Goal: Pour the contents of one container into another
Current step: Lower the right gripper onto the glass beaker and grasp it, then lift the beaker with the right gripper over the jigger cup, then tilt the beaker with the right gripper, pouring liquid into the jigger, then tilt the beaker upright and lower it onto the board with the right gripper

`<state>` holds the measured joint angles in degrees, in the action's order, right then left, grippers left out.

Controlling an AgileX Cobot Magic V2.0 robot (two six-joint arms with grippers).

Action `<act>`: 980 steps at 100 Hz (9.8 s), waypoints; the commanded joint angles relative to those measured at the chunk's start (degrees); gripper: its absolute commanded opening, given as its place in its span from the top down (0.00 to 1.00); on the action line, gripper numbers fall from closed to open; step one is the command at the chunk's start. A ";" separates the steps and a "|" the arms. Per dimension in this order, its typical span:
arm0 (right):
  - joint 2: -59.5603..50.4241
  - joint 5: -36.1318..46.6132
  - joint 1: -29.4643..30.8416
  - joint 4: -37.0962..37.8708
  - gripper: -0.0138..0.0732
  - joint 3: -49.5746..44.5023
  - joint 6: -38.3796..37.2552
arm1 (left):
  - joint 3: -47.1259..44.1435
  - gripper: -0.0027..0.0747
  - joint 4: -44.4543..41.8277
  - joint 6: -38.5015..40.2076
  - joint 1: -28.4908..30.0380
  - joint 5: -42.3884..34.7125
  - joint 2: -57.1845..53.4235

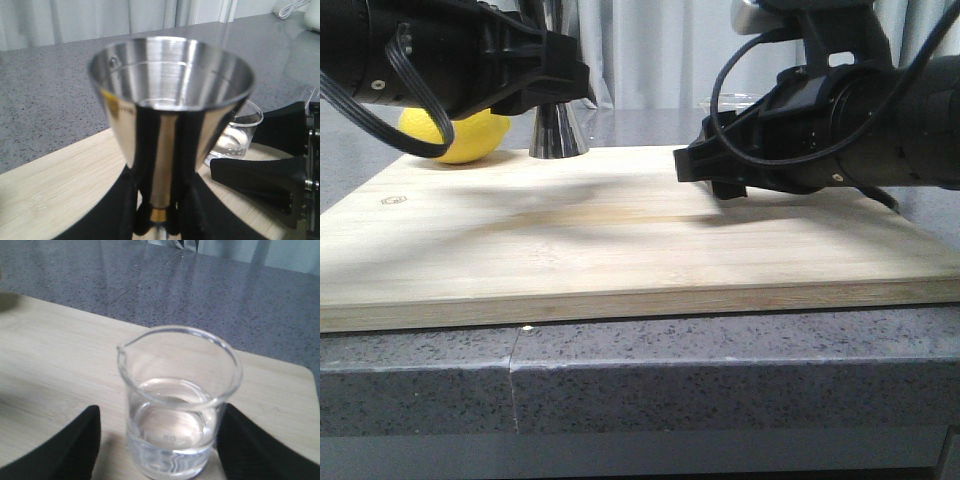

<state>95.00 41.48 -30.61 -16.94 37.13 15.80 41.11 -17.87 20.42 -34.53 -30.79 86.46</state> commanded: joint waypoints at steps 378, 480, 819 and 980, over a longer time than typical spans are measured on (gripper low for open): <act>-16.72 -15.10 0.00 38.06 0.58 17.49 30.35 | 1.88 0.99 -10.41 8.53 -3.23 -1.74 -2.41; -16.72 -14.72 1.39 38.06 0.58 17.49 36.47 | 1.88 0.99 -10.41 8.53 -3.23 -1.74 -2.41; -16.72 -16.47 1.39 14.93 0.58 17.49 33.00 | 1.88 0.99 -10.41 8.53 -3.23 -1.74 -2.41; -5.09 -5.73 4.17 -1.79 0.58 6.49 6.87 | 1.88 0.99 -10.41 8.53 -3.23 -2.60 -2.41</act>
<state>91.27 29.89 -26.89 -20.52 42.55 23.79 41.11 -29.29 28.57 -37.39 -28.36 86.46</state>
